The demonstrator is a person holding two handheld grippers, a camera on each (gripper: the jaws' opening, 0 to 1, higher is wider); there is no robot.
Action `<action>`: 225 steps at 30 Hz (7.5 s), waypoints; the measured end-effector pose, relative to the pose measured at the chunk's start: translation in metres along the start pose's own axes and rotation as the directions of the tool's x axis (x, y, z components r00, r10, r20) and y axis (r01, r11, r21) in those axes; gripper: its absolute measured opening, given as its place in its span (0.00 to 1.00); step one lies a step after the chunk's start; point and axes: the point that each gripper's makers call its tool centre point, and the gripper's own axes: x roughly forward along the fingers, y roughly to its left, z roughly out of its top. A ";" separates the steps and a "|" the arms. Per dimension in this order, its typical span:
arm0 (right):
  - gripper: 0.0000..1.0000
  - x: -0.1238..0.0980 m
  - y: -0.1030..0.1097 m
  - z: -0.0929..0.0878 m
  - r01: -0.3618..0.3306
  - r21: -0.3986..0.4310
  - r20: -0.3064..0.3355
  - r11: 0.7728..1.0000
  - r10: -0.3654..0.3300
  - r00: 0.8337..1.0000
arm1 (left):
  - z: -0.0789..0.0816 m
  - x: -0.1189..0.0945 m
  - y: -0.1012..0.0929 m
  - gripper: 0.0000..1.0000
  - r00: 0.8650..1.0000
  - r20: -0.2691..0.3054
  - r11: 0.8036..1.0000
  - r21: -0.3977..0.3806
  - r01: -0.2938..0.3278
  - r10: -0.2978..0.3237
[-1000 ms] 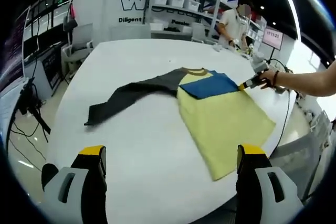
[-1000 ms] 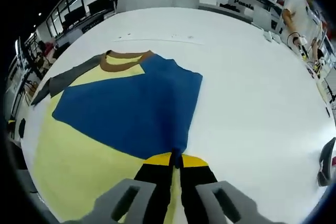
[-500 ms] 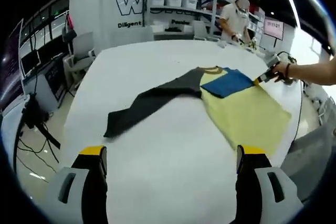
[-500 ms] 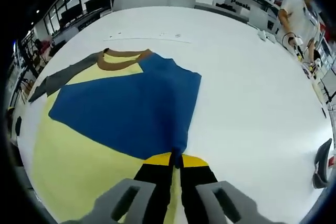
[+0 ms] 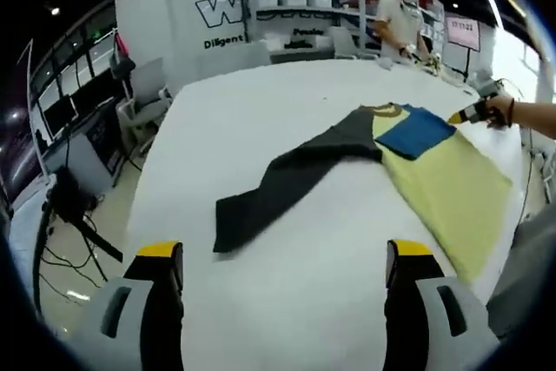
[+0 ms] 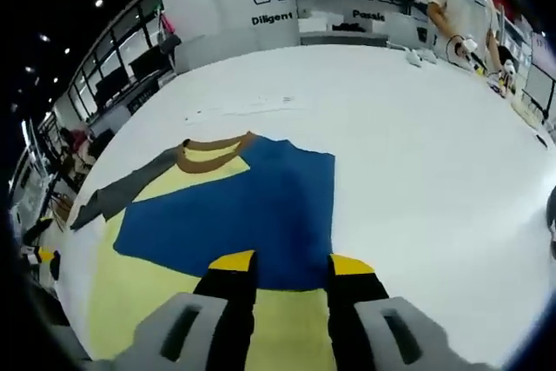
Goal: Fold the garment on the visible template until the final outline fits inside the template.
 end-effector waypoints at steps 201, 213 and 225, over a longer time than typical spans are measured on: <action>0.76 -0.099 0.059 -0.037 -0.191 -0.198 0.061 0.961 0.207 0.977 | 0.040 0.111 0.106 0.03 0.990 -0.102 0.990 0.112 -0.082 0.093; 0.77 -0.099 0.059 -0.039 -0.189 -0.188 0.056 0.964 0.203 0.978 | 0.022 0.129 0.113 0.10 0.977 -0.147 0.984 0.117 -0.137 0.153; 0.81 -0.108 0.069 -0.034 -0.212 -0.199 0.068 0.957 0.229 0.971 | 0.008 0.111 0.108 0.43 0.984 -0.129 0.992 -0.015 -0.123 0.120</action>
